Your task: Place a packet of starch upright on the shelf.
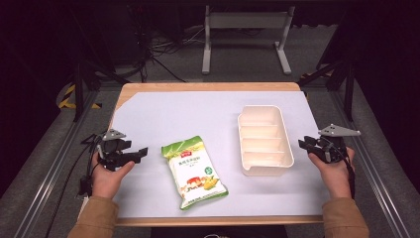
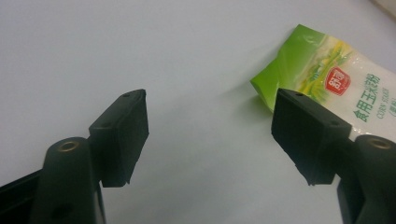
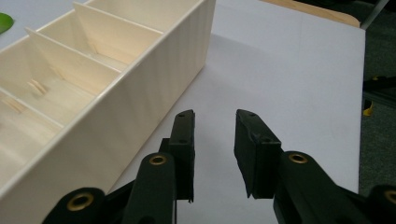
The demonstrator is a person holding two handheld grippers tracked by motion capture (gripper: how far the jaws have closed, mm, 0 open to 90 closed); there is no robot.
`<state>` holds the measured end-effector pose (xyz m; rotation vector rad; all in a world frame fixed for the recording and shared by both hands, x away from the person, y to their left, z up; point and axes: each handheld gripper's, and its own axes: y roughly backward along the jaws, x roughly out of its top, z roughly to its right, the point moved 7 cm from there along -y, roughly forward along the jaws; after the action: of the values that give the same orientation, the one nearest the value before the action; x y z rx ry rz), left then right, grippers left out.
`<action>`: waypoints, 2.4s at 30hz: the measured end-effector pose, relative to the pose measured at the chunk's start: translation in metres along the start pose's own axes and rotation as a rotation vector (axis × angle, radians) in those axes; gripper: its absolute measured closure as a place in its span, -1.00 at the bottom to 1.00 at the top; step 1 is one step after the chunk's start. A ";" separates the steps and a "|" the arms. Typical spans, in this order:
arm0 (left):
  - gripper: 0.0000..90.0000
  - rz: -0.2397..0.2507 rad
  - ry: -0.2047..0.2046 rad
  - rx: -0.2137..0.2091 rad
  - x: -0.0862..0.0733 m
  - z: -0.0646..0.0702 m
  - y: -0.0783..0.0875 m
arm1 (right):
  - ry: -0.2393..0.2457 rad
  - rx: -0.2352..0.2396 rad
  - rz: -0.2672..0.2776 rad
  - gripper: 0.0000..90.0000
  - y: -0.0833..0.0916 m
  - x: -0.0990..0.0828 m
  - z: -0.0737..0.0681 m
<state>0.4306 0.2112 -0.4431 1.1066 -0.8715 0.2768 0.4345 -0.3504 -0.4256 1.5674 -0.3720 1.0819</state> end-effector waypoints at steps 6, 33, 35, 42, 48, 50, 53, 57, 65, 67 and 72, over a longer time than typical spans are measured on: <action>-0.33 -0.005 -0.032 0.011 0.007 0.006 0.008 | -0.006 0.001 -0.028 0.53 0.006 -0.001 0.000; -0.50 -0.084 0.050 -0.164 0.022 0.034 -0.021 | 0.011 -0.009 -0.032 -0.08 0.018 -0.002 -0.014; -0.50 -0.104 0.060 -0.169 0.019 0.034 -0.029 | 0.013 -0.011 -0.033 -0.09 0.018 -0.003 -0.015; -0.54 -0.160 0.064 -0.182 0.011 0.038 -0.048 | 0.013 -0.002 -0.040 -0.09 0.018 -0.005 -0.016; -0.60 -0.196 0.064 -0.191 0.007 0.041 -0.059 | 0.020 -0.001 -0.043 -0.10 0.018 -0.006 -0.017; -0.62 -0.199 0.071 -0.197 0.006 0.043 -0.062 | 0.019 -0.001 -0.042 -0.10 0.018 -0.006 -0.017; -0.64 -0.201 0.087 -0.213 0.005 0.044 -0.065 | 0.023 0.003 -0.048 -0.11 0.017 -0.006 -0.018; -0.65 -0.211 0.106 -0.224 0.003 0.045 -0.071 | 0.024 0.011 -0.050 -0.13 0.016 -0.007 -0.020; -0.64 -0.216 0.120 -0.254 0.001 0.049 -0.077 | 0.033 0.013 -0.054 -0.13 0.014 -0.007 -0.021; -0.63 -0.220 0.125 -0.264 0.000 0.052 -0.079 | 0.034 0.011 -0.053 -0.14 0.014 -0.007 -0.022; -0.53 -0.237 0.095 -0.270 -0.002 0.058 -0.083 | 0.040 0.009 -0.058 -0.16 0.012 -0.008 -0.022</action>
<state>0.4515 0.1244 -0.4894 0.9253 -0.6638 0.0131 0.4122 -0.3369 -0.4260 1.5534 -0.2936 1.0697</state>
